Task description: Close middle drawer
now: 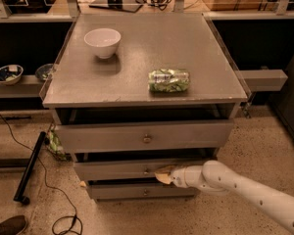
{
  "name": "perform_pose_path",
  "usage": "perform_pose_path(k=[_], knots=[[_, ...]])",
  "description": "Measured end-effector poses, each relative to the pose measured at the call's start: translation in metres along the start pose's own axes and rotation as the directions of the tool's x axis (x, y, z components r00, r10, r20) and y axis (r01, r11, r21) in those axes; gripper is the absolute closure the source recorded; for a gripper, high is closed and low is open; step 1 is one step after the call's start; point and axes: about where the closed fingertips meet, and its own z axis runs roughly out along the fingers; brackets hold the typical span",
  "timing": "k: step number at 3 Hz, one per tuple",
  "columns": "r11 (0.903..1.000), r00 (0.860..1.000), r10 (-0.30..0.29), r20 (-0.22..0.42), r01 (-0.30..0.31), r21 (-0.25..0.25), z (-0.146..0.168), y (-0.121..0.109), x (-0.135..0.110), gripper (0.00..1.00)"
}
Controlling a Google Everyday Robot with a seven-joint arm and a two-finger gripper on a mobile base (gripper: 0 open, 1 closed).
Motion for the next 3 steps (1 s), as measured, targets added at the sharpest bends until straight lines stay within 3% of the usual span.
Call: perform_pose_path(k=[1, 2, 3], knots=[[0.9997, 1.0, 0.023, -0.008, -0.023, -0.006, -0.013, 0.006, 0.005, 1.0], [0.9974, 0.997, 0.071, -0.026, -0.071, 0.004, -0.052, 0.022, 0.018, 1.0], [0.9977, 0.997, 0.068, -0.029, -0.068, -0.001, -0.049, 0.025, 0.019, 0.82]])
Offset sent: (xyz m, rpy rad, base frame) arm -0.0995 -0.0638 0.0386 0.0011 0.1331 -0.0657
